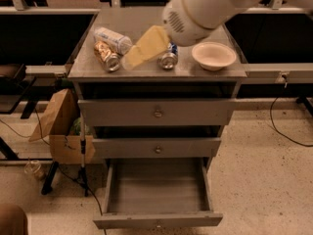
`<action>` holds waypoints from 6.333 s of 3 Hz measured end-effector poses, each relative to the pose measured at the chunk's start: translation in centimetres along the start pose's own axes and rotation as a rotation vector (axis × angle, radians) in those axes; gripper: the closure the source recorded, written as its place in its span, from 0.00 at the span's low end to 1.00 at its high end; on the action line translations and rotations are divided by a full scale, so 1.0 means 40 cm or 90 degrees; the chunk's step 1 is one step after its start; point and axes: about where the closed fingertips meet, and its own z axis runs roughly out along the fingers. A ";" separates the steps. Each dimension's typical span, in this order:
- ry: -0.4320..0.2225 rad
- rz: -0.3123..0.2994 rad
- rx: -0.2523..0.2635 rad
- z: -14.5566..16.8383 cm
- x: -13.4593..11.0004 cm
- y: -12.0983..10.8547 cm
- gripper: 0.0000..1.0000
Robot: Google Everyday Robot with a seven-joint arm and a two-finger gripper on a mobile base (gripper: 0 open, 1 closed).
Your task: Place orange can into bottom drawer
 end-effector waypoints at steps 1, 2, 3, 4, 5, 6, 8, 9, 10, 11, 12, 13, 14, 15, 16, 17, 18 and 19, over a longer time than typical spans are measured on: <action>0.003 0.028 0.044 0.004 0.007 -0.043 0.00; 0.003 0.028 0.044 0.004 0.007 -0.043 0.00; -0.006 0.028 0.050 0.030 -0.011 -0.040 0.00; -0.022 0.027 0.051 0.118 -0.049 -0.026 0.00; -0.043 0.026 0.040 0.207 -0.088 0.009 0.00; -0.079 0.031 0.032 0.274 -0.127 0.049 0.00; -0.130 0.040 0.021 0.335 -0.188 0.108 0.00; -0.137 0.044 0.015 0.332 -0.187 0.109 0.00; -0.149 0.033 -0.010 0.382 -0.212 0.152 0.00; -0.155 0.010 -0.036 0.437 -0.254 0.198 0.00; -0.146 -0.008 -0.045 0.501 -0.287 0.218 0.00; -0.127 -0.026 -0.039 0.549 -0.313 0.203 0.00; -0.105 -0.025 -0.009 0.583 -0.322 0.153 0.00; -0.084 -0.015 0.029 0.600 -0.323 0.092 0.00; -0.066 -0.006 0.039 0.613 -0.301 0.047 0.00; -0.043 -0.005 0.042 0.636 -0.275 0.013 0.00; -0.025 -0.004 0.049 0.657 -0.260 -0.019 0.00; -0.013 -0.002 0.042 0.685 -0.247 -0.026 0.00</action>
Offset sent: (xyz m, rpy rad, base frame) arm 0.0114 -0.0130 -0.0036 -0.0204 -0.0146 -0.0803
